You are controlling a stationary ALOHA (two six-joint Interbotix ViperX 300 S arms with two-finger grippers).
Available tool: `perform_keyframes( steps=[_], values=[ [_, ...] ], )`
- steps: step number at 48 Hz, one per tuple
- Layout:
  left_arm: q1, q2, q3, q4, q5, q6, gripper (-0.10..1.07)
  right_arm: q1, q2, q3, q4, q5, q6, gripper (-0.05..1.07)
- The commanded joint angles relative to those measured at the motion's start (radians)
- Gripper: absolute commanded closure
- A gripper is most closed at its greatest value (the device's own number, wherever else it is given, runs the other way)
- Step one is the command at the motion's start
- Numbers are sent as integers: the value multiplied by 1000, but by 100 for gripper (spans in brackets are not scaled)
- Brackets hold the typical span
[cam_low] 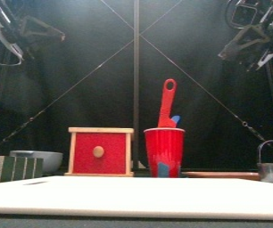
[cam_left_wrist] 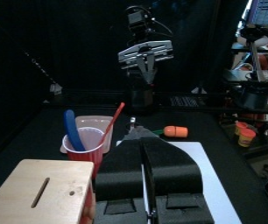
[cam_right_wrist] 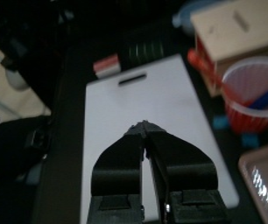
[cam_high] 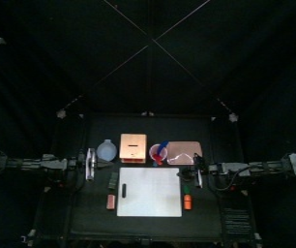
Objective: Grab carrot
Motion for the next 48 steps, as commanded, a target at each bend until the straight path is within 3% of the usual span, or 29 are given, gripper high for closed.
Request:
perform_keyframes(
  steps=[1, 11, 21, 33, 41, 48],
  values=[
    [8, 14, -17, 0, -6, 2, 97, -3, 5, -49, 29, 184, 97, 94],
    [26, 44, -17, 0, -31, -2, 97, 23, 0, -43, 3, 255, 403, 93],
    [46, 54, -18, 2, -64, 0, 97, 147, 28, -31, -52, 272, 785, 93],
    [77, 54, -18, 0, -77, 0, 97, 337, 97, -38, -265, 296, 1256, 91],
    [91, 54, -15, 0, -81, 2, 97, 453, 147, -35, -376, 298, 1523, 82],
    [94, 54, -14, 0, -81, 2, 97, 537, 207, -44, -428, 296, 1710, 66]
  ],
)
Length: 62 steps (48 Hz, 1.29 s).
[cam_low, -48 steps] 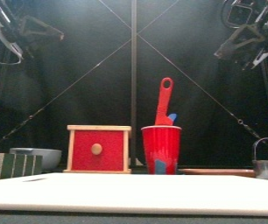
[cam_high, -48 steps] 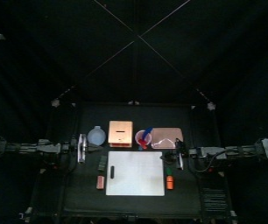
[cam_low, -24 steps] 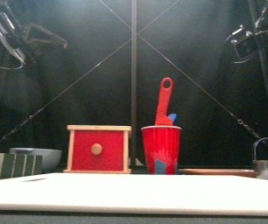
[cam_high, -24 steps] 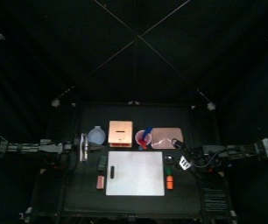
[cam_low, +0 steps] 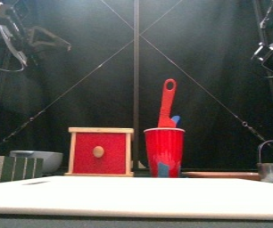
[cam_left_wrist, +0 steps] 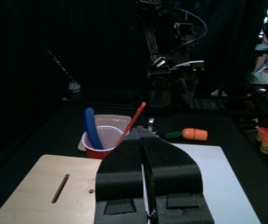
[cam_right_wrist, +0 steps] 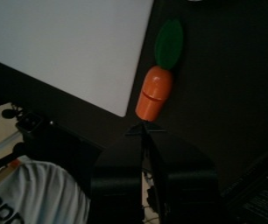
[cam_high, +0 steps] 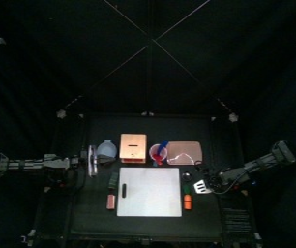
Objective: Grab carrot
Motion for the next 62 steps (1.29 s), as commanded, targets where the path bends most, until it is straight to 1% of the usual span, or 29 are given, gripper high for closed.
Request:
perform_keyframes(
  steps=[1, 6, 9, 19, 22, 23, 28, 35, 50, 62],
  values=[
    [6, 5, -20, 0, -11, 2, 97, 41, 29, -23, -26, -3, 74, 64],
    [6, 3, -17, 0, -11, 2, 97, 71, 67, -23, -44, -11, 156, 54],
    [6, 3, -15, 2, -11, 2, 97, 81, 92, -26, -57, -23, 186, 46],
    [11, 3, -5, 0, -11, 2, 97, 75, 129, -17, -67, -92, 202, 11],
    [12, 3, -2, 0, -11, -2, 97, 69, 140, -11, -61, -94, 202, 2],
    [12, 3, -2, 0, -11, -3, 97, 66, 143, -8, -60, -94, 202, 1],
    [11, 5, 0, 0, -11, -5, 97, 38, 164, 2, -37, -95, 204, 1],
    [11, 3, 5, 0, -11, -5, 97, 11, 224, -9, -20, -110, 204, 1],
    [15, 3, 14, 0, -21, -5, 97, 12, 374, -60, -18, -138, 204, 1],
    [15, 3, 17, 0, -23, -6, 97, 6, 460, -74, -9, -144, 206, 2]
  ],
)
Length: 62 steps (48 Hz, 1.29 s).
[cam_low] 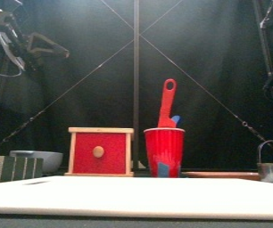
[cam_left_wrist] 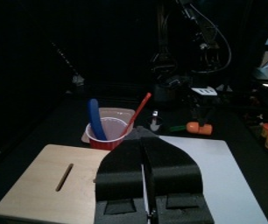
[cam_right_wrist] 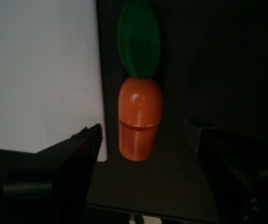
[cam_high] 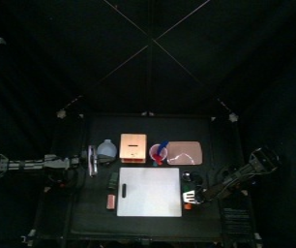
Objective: Grab carrot
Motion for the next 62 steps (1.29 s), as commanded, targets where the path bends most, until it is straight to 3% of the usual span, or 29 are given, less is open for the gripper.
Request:
perform_keyframes(
  steps=[1, 15, 32, 48, 62],
  values=[
    [3, 3, -18, 0, -9, -2, 97, -5, 8, -20, 2, -8, 2, 2],
    [3, 3, -17, 0, -9, -2, 97, -6, 83, -51, 9, -14, 0, 5],
    [-2, 3, -12, 2, -9, -3, 96, -9, 120, -80, 8, -9, 0, 41],
    [-2, 5, -15, 0, -20, -3, 97, -91, 109, -224, -94, 57, -12, 42],
    [0, 3, 0, -46, -26, -5, 97, -227, 187, -330, -187, 12, -23, 42]
  ],
)
